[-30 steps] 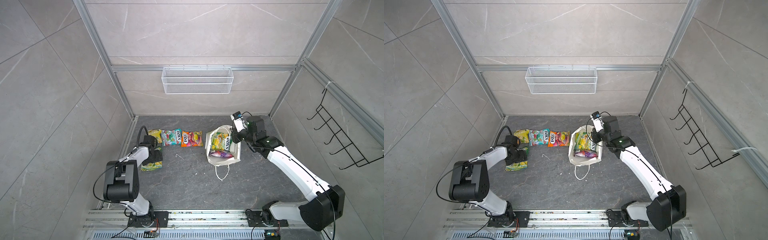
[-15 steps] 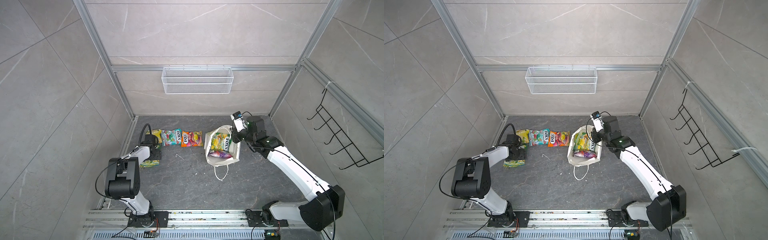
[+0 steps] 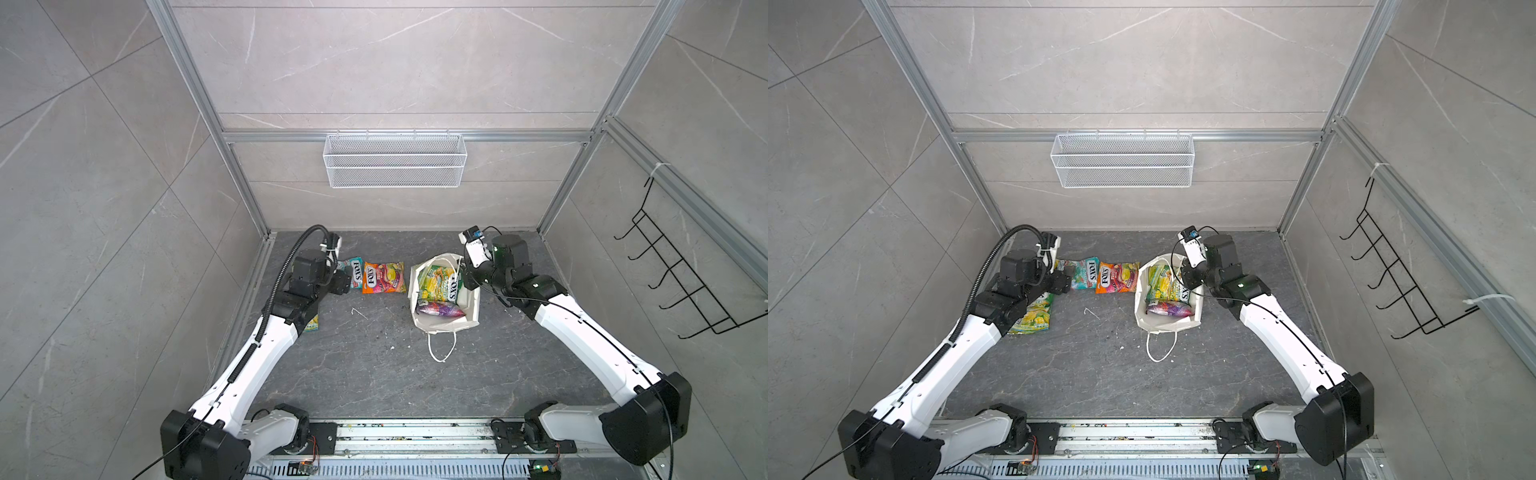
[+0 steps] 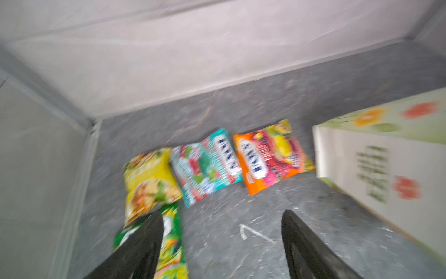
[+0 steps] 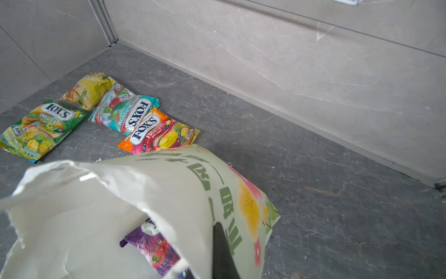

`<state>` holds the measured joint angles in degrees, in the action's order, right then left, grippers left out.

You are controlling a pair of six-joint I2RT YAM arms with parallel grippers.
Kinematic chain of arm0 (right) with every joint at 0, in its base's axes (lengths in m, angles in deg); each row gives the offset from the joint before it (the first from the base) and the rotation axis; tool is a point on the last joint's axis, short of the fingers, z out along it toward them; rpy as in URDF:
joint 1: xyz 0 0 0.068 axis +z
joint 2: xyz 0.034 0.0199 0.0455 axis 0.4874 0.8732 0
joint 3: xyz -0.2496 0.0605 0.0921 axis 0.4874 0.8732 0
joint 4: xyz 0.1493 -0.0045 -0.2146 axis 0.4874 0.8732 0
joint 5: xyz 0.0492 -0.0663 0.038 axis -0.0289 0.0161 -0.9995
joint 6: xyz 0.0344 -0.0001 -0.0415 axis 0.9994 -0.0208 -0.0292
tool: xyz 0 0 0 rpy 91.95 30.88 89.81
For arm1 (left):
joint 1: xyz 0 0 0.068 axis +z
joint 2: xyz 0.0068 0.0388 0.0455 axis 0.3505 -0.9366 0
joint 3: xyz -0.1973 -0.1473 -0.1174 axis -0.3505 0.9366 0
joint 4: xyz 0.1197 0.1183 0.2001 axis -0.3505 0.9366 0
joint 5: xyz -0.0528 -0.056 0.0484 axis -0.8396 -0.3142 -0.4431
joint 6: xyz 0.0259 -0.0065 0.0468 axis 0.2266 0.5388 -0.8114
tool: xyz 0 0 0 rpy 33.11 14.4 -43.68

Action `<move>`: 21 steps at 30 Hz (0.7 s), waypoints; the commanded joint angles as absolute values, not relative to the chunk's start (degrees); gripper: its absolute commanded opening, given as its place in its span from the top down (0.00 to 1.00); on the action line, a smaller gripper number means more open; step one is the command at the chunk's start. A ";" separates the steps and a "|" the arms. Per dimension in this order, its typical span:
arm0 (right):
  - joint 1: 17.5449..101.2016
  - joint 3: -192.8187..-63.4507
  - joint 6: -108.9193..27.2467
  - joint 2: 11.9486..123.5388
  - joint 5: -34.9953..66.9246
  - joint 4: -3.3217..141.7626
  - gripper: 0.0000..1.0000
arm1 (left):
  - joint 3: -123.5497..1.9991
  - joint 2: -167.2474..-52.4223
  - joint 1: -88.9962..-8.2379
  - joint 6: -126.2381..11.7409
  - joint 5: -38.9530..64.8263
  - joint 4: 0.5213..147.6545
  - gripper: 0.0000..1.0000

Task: Take the snacks out of the paper bag
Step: Pick up the snack from the paper bag.

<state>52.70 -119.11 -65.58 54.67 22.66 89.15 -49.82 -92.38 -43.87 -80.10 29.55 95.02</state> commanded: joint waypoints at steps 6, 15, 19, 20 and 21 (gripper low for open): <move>56.70 -113.58 -69.06 48.31 19.80 88.02 1.00 | -49.73 -94.22 -62.43 -102.60 18.50 96.49 0.24; 59.57 -106.00 -69.26 42.51 16.31 86.20 1.00 | -50.29 -100.24 -67.95 -103.12 16.42 95.12 0.27; 60.57 -102.72 -68.22 41.37 13.99 84.98 1.00 | -49.07 -101.81 -68.59 -103.13 18.01 94.18 0.28; 60.96 -102.24 -67.76 41.37 13.21 85.06 1.00 | -48.28 -101.89 -68.59 -102.84 18.00 93.61 0.28; 61.43 -101.79 -67.35 41.45 12.59 85.27 1.00 | -47.68 -102.04 -68.68 -102.31 18.09 92.99 0.28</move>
